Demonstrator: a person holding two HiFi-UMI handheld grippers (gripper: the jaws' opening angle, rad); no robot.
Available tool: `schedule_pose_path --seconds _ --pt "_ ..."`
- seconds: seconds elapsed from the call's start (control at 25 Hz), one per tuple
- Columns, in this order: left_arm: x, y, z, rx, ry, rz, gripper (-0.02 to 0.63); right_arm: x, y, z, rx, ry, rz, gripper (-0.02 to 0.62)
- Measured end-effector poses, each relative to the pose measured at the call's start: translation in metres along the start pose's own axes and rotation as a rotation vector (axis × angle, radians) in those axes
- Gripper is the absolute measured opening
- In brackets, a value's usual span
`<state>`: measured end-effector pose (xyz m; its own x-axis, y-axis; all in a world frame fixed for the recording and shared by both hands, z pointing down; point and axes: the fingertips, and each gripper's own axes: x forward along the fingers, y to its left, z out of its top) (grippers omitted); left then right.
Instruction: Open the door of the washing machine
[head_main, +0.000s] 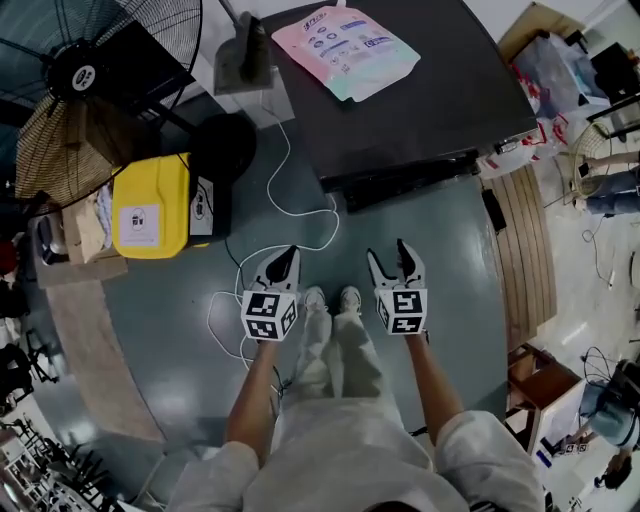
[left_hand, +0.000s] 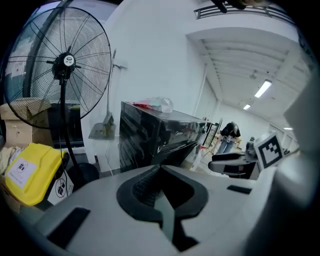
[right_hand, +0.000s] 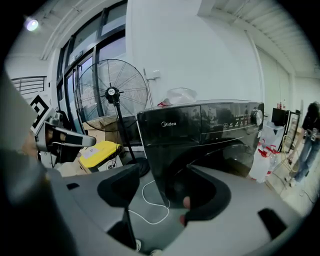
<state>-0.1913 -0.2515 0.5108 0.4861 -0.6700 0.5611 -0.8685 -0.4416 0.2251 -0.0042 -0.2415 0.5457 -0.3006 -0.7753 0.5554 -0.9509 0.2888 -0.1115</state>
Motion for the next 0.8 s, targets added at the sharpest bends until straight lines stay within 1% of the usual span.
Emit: schedule_pose_path --seconds 0.2,0.36,0.64,0.8 --pt "0.018 0.013 -0.017 0.000 0.008 -0.015 0.008 0.025 0.002 -0.020 -0.001 0.013 -0.010 0.272" --pt "0.033 0.024 -0.032 0.015 0.012 -0.026 0.008 0.042 0.002 -0.038 0.004 0.017 -0.019 0.274" --pt "0.061 0.045 -0.063 0.003 0.015 -0.031 0.008 0.075 0.001 -0.075 0.021 0.022 -0.039 0.281" --pt "0.069 0.051 -0.085 -0.001 0.024 -0.036 0.008 0.093 0.002 -0.095 0.038 0.024 -0.049 0.302"
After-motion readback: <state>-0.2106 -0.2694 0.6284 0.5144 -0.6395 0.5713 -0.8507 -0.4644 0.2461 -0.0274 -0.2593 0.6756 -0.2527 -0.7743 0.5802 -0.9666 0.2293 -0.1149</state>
